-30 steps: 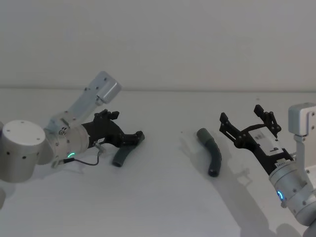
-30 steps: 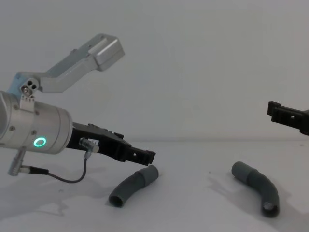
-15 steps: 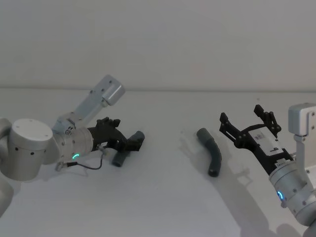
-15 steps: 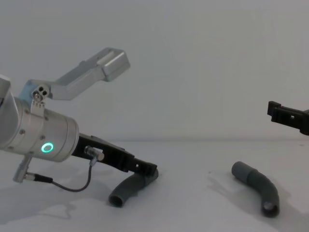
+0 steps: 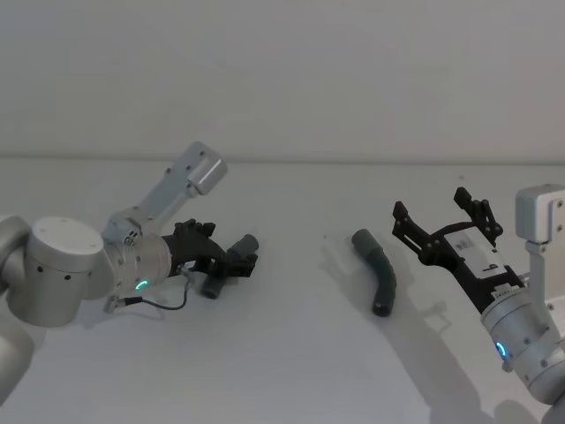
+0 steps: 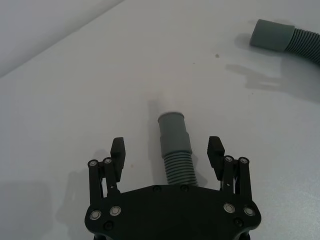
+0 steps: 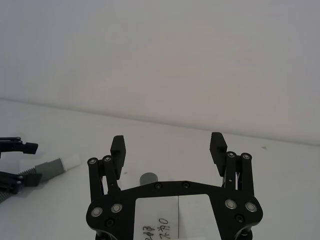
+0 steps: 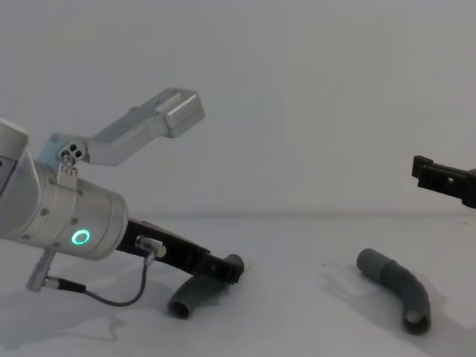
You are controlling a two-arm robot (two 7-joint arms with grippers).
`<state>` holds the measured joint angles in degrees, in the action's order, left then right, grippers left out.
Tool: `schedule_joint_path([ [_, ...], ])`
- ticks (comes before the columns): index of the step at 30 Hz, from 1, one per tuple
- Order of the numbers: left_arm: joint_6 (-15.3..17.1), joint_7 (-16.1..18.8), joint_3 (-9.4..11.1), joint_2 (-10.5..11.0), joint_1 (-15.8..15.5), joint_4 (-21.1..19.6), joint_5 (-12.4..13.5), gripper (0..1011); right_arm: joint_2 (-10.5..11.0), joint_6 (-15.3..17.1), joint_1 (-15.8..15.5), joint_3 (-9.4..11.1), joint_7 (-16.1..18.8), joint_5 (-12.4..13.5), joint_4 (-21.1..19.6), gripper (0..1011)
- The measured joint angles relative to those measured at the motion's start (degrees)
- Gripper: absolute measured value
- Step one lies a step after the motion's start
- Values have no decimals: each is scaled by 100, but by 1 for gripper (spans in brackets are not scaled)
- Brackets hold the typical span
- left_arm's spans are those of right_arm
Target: Use both hands to pick up one end of the pipe from the table, align the ends, and insert them.
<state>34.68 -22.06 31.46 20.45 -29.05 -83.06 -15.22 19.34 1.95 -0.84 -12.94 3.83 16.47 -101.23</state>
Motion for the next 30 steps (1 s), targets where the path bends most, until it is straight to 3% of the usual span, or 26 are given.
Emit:
schedule_joint_path([
  [20,78,3,-25,-182,-10,197,65,1001,0,0,0,0,0,0,0,1001],
  [30,84,-21,-22,-216,-20,238,86,786,0,0,0,0,0,0,0,1002],
])
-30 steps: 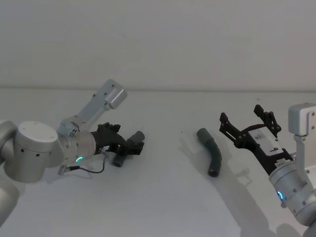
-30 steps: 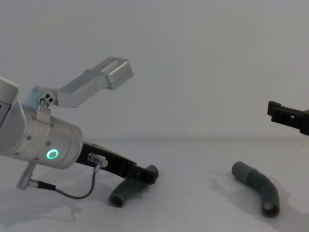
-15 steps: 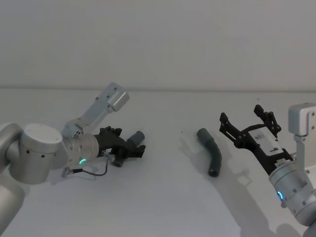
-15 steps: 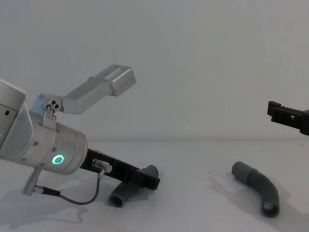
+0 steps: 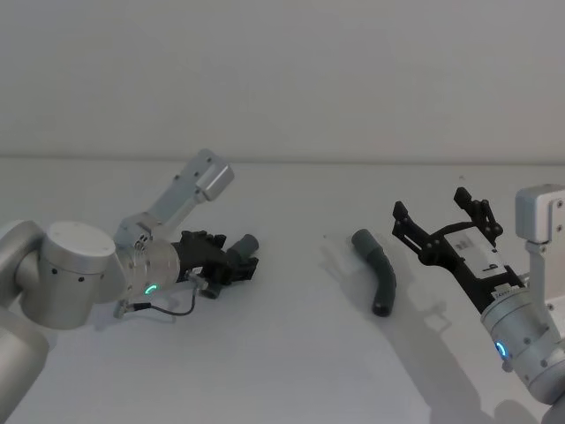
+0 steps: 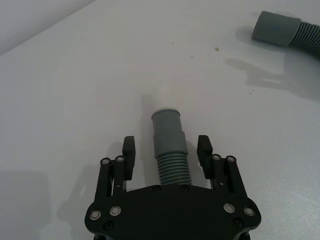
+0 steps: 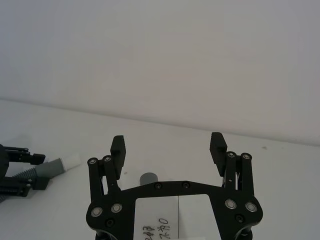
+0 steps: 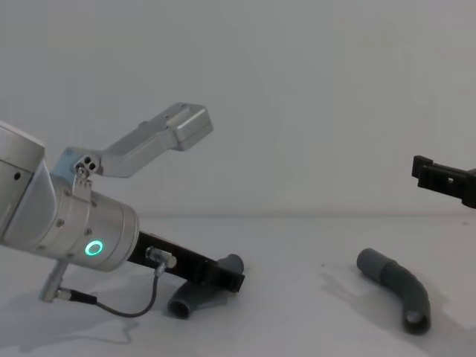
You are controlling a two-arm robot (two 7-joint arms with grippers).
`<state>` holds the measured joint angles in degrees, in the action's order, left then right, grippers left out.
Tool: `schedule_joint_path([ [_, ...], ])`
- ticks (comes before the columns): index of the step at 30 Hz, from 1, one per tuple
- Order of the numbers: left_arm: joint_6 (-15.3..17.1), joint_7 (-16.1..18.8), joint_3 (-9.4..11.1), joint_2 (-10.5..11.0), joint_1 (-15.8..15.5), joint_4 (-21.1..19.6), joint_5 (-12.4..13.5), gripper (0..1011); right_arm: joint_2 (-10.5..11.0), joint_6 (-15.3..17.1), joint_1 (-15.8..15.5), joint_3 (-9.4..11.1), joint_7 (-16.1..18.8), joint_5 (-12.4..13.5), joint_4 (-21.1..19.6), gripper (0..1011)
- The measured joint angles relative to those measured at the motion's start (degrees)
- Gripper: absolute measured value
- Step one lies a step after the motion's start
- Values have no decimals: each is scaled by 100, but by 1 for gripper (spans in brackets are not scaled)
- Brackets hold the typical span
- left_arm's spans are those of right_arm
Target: Use both hands to pick up one end of the pipe from the table, align the ends, and insert them.
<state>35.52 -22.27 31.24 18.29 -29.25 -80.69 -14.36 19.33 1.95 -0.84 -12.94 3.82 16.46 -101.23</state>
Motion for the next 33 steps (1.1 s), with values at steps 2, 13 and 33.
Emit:
schedule_joint_path([
  [2,1,-4,1,-6,-1,8,3,693,0,0,0,0,0,0,0,1002],
  [13,2,-13,6,-17,-7,20,10,366,0,0,0,0,0,0,0,1001],
  [33,2,-18,5,-25,-9,30,14,348,0,0,0,0,0,0,0,1002],
])
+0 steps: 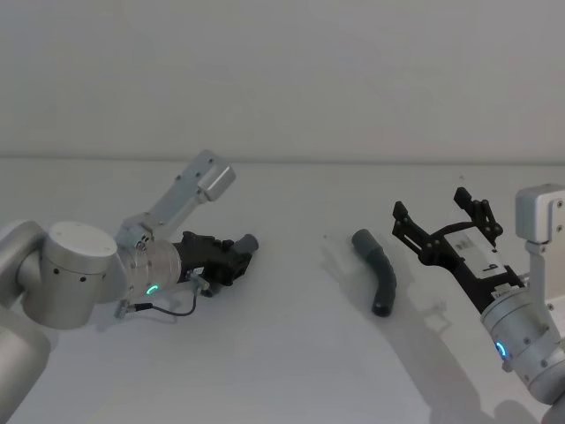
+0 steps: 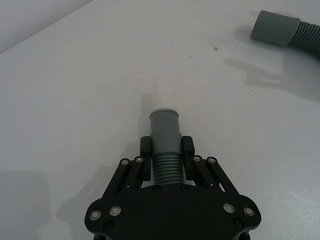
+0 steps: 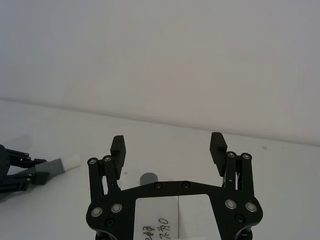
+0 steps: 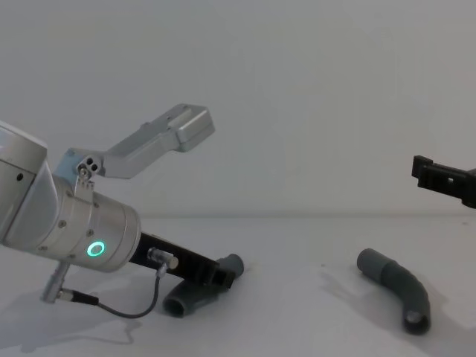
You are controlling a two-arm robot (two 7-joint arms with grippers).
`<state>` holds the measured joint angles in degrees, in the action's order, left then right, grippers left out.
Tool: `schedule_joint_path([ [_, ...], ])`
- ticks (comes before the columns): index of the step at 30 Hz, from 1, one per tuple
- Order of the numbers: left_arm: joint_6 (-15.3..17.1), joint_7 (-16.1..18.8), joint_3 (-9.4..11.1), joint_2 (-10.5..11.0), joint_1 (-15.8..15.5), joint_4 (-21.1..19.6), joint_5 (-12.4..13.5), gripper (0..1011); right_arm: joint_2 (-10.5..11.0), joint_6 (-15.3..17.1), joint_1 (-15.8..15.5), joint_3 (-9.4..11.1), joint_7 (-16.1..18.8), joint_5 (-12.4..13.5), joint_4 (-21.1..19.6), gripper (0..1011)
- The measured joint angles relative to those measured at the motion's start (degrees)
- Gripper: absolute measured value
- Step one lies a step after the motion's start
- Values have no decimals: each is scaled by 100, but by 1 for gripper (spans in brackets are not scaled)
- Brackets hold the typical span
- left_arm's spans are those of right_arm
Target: Use both hands to pick up one end of the pipe from the table, align the ends, and insert them.
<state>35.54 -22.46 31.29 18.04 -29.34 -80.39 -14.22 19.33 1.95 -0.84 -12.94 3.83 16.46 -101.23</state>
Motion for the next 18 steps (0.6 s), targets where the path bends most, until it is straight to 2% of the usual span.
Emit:
schedule_joint_path([
  [10,-1,0,0,0,0,0,0,348,31,113,-13,1,26,-6,-45,1002],
  [18,-1,0,0,0,0,0,-1,348,181,608,-34,-3,121,-11,-198,1001],
])
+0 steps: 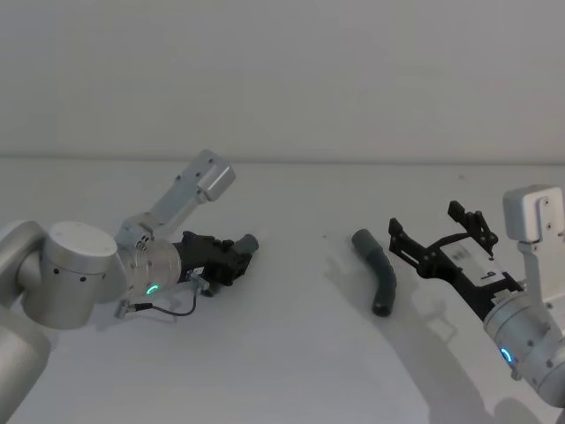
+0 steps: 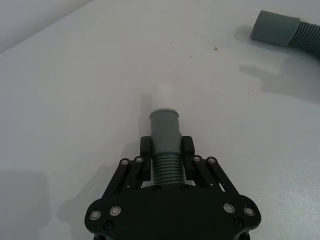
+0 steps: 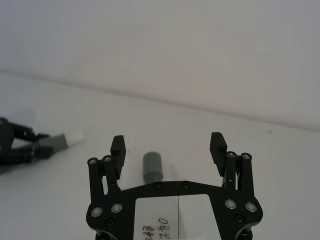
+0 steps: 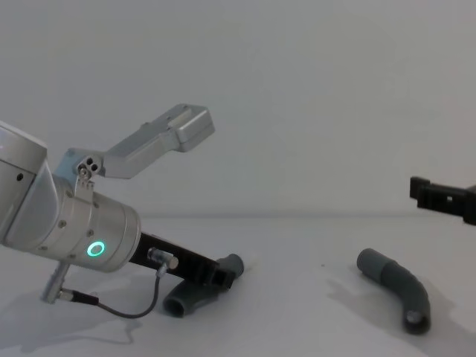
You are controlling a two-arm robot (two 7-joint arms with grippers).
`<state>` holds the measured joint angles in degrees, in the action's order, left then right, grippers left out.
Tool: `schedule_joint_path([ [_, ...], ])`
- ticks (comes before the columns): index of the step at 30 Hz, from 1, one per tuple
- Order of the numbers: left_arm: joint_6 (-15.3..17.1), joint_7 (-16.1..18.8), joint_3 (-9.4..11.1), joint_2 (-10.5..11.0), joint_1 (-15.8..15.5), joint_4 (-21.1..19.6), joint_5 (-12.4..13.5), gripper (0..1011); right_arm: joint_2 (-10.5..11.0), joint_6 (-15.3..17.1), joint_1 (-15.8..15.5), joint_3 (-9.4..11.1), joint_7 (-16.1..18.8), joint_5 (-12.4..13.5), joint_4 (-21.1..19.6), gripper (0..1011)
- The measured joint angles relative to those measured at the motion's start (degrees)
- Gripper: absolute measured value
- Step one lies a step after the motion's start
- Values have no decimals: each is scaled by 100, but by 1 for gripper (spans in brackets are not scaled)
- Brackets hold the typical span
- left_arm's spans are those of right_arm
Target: Use both hands to pick up one end of the pipe from the table, align the ends, and insert them.
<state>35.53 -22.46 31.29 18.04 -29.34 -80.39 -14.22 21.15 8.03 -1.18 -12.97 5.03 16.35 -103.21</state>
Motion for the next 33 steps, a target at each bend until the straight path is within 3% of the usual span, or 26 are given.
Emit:
schedule_joint_path([
  [8,0,0,0,0,0,0,0,348,243,778,22,-40,162,-9,-188,1002],
  [15,0,0,0,0,0,-1,0,348,520,1619,219,-151,388,-58,-291,1001],
  [28,0,0,0,0,0,-1,0,351,773,2582,694,-349,822,-93,-209,1001],
  [33,0,1,0,0,0,-1,0,351,778,2771,844,-396,903,-101,-133,1001],
])
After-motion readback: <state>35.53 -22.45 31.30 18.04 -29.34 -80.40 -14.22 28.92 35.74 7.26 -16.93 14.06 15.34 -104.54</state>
